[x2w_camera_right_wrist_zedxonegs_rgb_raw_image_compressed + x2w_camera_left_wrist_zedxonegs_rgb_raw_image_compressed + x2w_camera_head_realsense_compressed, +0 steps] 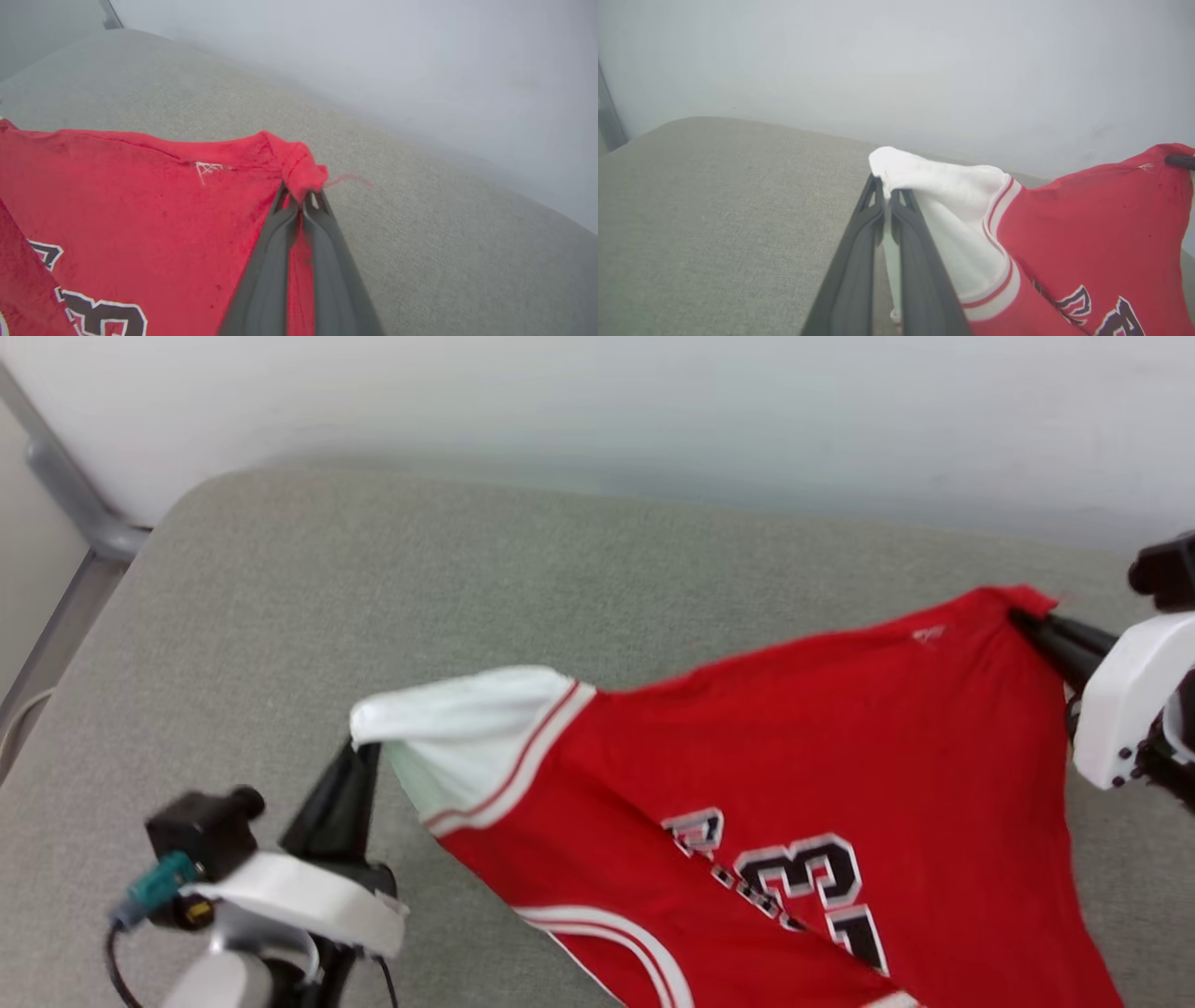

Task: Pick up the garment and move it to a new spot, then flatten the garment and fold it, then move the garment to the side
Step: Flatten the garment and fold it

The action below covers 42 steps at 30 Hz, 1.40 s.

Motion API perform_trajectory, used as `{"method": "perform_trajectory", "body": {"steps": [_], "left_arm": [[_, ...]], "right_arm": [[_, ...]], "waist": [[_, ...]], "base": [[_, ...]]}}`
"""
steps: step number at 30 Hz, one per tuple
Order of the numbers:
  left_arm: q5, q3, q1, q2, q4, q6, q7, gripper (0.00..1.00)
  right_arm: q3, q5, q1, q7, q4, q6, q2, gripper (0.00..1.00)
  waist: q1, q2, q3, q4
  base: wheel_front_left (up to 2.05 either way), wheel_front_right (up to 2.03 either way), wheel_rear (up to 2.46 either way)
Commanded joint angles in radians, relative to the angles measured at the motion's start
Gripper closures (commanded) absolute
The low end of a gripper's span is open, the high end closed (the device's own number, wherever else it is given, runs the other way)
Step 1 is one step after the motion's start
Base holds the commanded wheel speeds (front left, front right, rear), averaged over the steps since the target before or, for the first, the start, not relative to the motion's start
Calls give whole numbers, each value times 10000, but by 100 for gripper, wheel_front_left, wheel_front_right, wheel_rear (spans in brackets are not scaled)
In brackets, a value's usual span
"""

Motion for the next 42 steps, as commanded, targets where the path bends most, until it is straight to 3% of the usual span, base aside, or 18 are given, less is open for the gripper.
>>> {"method": "perform_trajectory", "body": {"steps": [1,16,23,32,42], "left_arm": [[124,149,-401,261,-409,101,191,100],[608,656,-4600,1543,-1946,-107,1923,100],[712,494,-6771,1599,-1592,-433,2494,100],[812,411,-10917,1347,79,-991,2941,100],[1383,52,-15507,1111,2782,-1478,2620,100]], "right_arm": [[-393,-65,133,-210,-286,-11,64,100],[-2727,-1228,-550,-114,-2410,-11,1097,100],[-3020,-1670,-1700,135,-2727,-11,1515,100],[-3125,-2322,-4980,453,-1954,-11,1728,100],[-2666,-3497,-9483,-274,368,-11,2142,100]], "waist": [[0,0,-330,-254],[0,0,-176,-832],[0,0,707,-977],[0,0,2823,-1088],[0,0,4614,-1237]], "base": [[0,0,0],[0,0,0],[0,0,0],[0,0,0],[0,0,0]]}}
